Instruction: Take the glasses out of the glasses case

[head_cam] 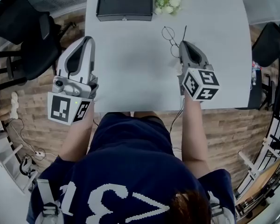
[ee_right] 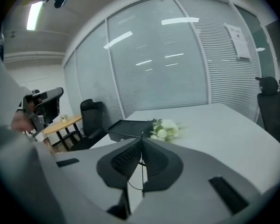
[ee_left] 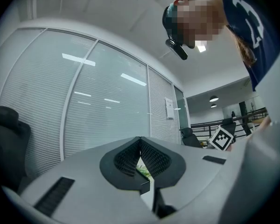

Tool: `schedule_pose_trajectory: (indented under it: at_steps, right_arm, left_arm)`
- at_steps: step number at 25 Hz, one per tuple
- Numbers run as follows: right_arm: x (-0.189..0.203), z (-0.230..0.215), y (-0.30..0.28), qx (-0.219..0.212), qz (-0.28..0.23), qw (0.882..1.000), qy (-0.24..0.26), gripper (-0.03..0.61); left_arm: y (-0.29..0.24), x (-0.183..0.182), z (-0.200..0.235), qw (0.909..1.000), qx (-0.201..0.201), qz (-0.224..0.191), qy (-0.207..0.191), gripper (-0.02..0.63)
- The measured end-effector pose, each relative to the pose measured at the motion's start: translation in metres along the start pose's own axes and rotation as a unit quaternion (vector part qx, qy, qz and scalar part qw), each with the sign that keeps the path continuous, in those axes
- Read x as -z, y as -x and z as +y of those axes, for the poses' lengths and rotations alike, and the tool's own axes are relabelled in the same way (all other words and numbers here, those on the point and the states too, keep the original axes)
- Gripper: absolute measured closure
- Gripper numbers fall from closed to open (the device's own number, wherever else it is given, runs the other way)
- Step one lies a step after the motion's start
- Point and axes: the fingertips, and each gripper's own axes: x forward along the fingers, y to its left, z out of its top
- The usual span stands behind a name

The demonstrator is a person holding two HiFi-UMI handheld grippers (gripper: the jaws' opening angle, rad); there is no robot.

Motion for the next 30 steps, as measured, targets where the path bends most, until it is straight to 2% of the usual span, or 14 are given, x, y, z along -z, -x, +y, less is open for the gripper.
schedule_pose_trajectory:
  at_steps: [5, 8, 12, 18, 19, 20, 22, 24, 25, 27, 30]
  right_arm:
    - [0.024, 0.080, -0.044, -0.093, 0.046, 0.994, 0.029, 0.551]
    - [0.056, 0.110, -0.063, -0.125, 0.086, 0.987, 0.042, 0.551]
    - [0.109, 0.135, -0.078, -0.140, 0.153, 0.975, 0.073, 0.551]
    - [0.166, 0.151, -0.084, -0.132, 0.228, 0.956, 0.128, 0.548]
    - [0.169, 0.152, -0.085, -0.132, 0.230, 0.956, 0.130, 0.536]
    - [0.170, 0.153, -0.086, -0.133, 0.228, 0.956, 0.129, 0.482]
    - [0.160, 0.151, -0.085, -0.131, 0.216, 0.960, 0.123, 0.470]
    - [0.132, 0.147, -0.081, -0.122, 0.179, 0.969, 0.115, 0.506]
    - [0.110, 0.144, -0.078, -0.116, 0.148, 0.976, 0.109, 0.534]
    - [0.058, 0.139, -0.067, -0.109, 0.073, 0.987, 0.091, 0.549]
    - [-0.027, 0.134, -0.037, -0.099, -0.042, 0.992, 0.063, 0.554]
  left_arm:
    - [0.040, -0.002, 0.029, 0.9985, -0.054, 0.001, -0.004, 0.600]
    - [0.064, 0.001, 0.044, 0.9966, -0.082, 0.005, -0.006, 0.600]
    - [0.090, 0.008, 0.058, 0.9944, -0.105, 0.012, 0.001, 0.600]
    - [0.110, 0.016, 0.067, 0.9928, -0.118, 0.015, 0.008, 0.600]
    - [0.111, 0.017, 0.068, 0.9928, -0.118, 0.014, 0.009, 0.600]
    - [0.112, 0.017, 0.069, 0.9929, -0.118, 0.013, 0.009, 0.600]
    - [0.112, 0.014, 0.070, 0.9933, -0.115, 0.008, 0.009, 0.600]
    - [0.109, 0.008, 0.068, 0.9938, -0.111, 0.001, 0.006, 0.599]
    - [0.107, 0.004, 0.068, 0.9941, -0.108, -0.004, 0.003, 0.600]
    - [0.102, -0.006, 0.067, 0.9947, -0.102, -0.015, -0.002, 0.600]
    - [0.094, -0.024, 0.063, 0.9953, -0.091, -0.032, -0.011, 0.600]
